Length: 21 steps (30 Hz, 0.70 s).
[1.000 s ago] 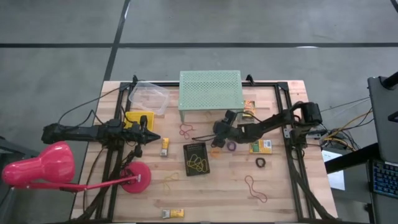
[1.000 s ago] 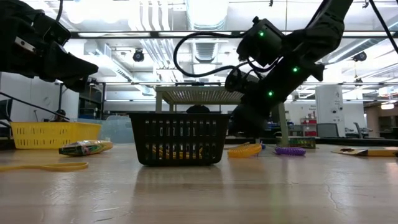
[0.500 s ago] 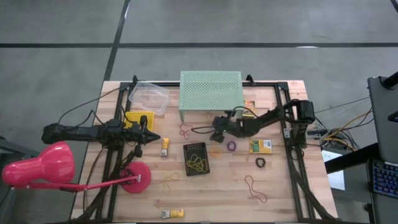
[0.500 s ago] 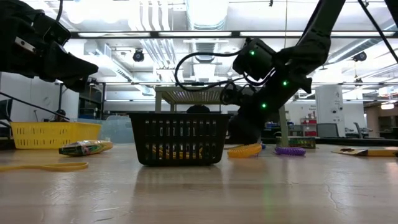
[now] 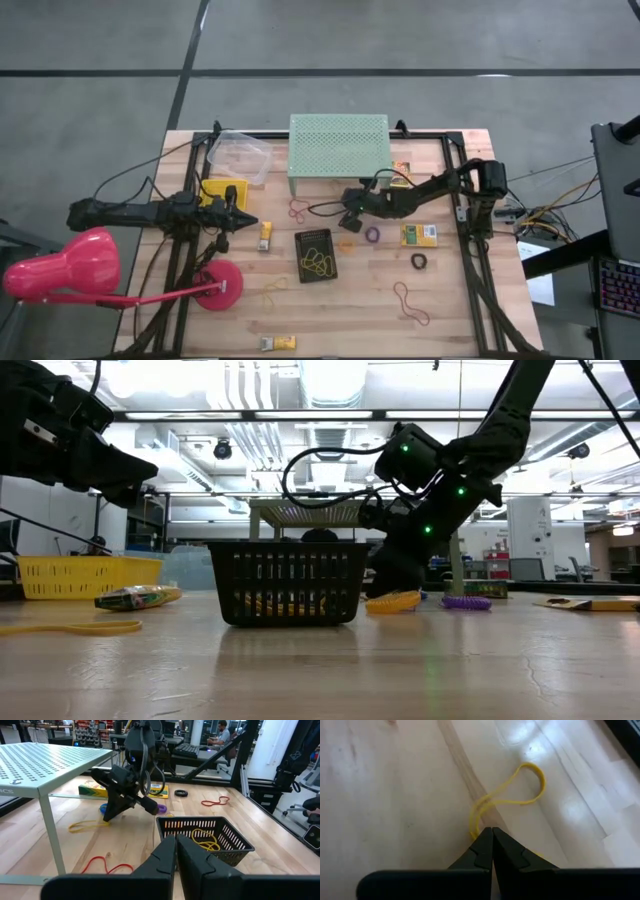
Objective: Pick & Place Office Desk Supplies
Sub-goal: Put the yellow rubber band into the black bin
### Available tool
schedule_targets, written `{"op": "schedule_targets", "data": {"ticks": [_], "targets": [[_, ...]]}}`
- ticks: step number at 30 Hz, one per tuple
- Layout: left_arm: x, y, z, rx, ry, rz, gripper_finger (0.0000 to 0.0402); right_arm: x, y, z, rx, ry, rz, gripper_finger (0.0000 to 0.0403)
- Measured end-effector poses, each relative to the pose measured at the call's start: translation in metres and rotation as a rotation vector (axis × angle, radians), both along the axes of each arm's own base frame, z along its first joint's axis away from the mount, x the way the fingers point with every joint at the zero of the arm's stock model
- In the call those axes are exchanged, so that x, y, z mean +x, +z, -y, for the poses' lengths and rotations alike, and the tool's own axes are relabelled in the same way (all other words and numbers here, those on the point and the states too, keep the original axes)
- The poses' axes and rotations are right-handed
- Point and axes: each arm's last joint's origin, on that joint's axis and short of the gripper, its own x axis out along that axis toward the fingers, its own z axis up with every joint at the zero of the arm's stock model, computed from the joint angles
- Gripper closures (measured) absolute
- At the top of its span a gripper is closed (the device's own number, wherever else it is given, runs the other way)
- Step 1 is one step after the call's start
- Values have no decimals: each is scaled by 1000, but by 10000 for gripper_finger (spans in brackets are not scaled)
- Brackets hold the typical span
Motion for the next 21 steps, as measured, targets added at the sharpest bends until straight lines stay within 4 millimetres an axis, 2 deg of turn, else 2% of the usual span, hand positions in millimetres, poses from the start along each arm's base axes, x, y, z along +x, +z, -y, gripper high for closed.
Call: {"op": "schedule_targets", "data": {"ticks": [7,21], "targets": [[0,0,0,0,0,0,378,1,1,-7,61,33,16,394],[0,0,0,0,0,0,378,-4,9,-67,117,183,-1,394]]}}
